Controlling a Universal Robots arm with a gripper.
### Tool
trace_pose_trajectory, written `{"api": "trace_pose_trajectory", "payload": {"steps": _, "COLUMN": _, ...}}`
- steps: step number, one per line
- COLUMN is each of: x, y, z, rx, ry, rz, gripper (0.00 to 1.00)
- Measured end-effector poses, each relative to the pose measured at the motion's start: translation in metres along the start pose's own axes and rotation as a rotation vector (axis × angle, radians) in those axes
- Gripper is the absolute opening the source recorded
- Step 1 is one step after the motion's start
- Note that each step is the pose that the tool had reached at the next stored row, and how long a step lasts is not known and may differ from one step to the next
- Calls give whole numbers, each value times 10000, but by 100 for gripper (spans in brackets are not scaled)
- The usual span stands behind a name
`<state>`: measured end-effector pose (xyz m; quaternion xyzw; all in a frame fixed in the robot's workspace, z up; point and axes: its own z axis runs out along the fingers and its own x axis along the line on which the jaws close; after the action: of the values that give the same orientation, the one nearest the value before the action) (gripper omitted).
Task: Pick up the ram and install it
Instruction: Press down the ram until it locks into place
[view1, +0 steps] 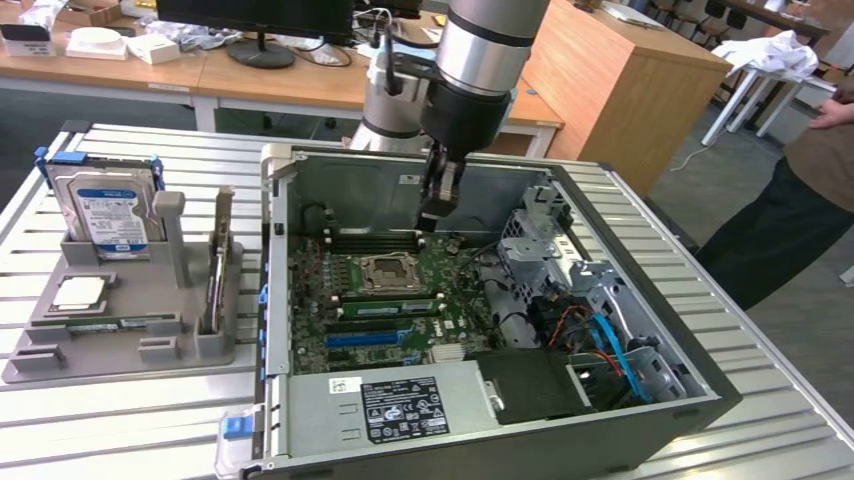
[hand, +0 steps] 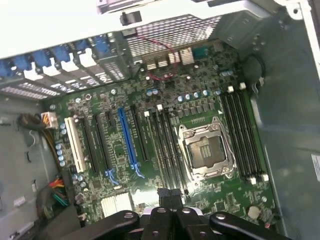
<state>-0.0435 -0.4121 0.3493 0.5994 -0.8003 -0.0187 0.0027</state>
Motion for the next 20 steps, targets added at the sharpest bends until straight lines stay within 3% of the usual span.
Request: {"api": "trace_pose_trajectory", "payload": {"steps": 20, "x": 0, "y": 0, "z": 10, "rx": 58, "ry": -107, "rz": 3219, "gripper": 10}}
